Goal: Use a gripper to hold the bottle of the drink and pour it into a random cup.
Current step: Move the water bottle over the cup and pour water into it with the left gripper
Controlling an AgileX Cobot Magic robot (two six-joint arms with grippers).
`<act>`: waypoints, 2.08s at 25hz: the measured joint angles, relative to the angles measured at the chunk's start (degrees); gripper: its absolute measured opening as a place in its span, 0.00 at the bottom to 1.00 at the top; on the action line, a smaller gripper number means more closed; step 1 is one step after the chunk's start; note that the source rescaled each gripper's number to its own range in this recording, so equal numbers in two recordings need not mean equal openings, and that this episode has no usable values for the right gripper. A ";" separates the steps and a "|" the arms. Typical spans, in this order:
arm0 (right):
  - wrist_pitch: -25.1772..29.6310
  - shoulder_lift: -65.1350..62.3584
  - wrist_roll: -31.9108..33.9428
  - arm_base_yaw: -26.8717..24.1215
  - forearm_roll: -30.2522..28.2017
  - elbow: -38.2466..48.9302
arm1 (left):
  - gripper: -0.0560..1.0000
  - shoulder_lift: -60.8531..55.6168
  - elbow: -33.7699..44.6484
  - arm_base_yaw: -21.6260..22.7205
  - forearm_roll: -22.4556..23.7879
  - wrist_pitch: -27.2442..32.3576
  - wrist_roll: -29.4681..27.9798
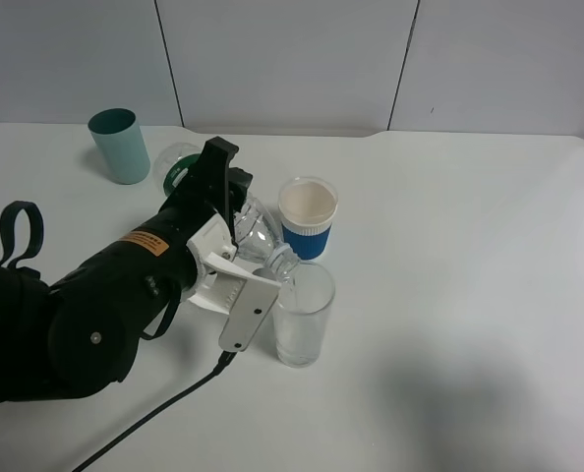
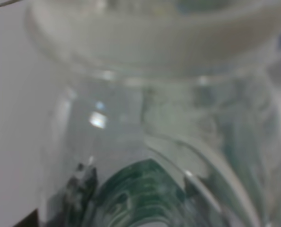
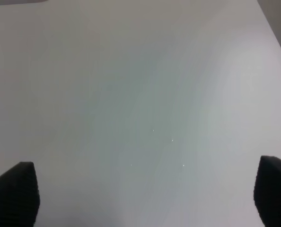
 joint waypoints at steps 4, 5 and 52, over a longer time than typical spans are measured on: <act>0.00 0.00 0.00 0.00 0.00 0.00 | 0.08 0.00 0.00 0.00 -0.02 -0.04 0.04; 0.00 0.00 0.00 0.00 0.00 0.00 | 0.08 0.00 0.00 0.00 -0.02 -0.04 0.04; 0.00 0.00 0.00 0.00 0.00 0.00 | 0.08 0.00 0.00 0.00 -0.02 -0.10 1.54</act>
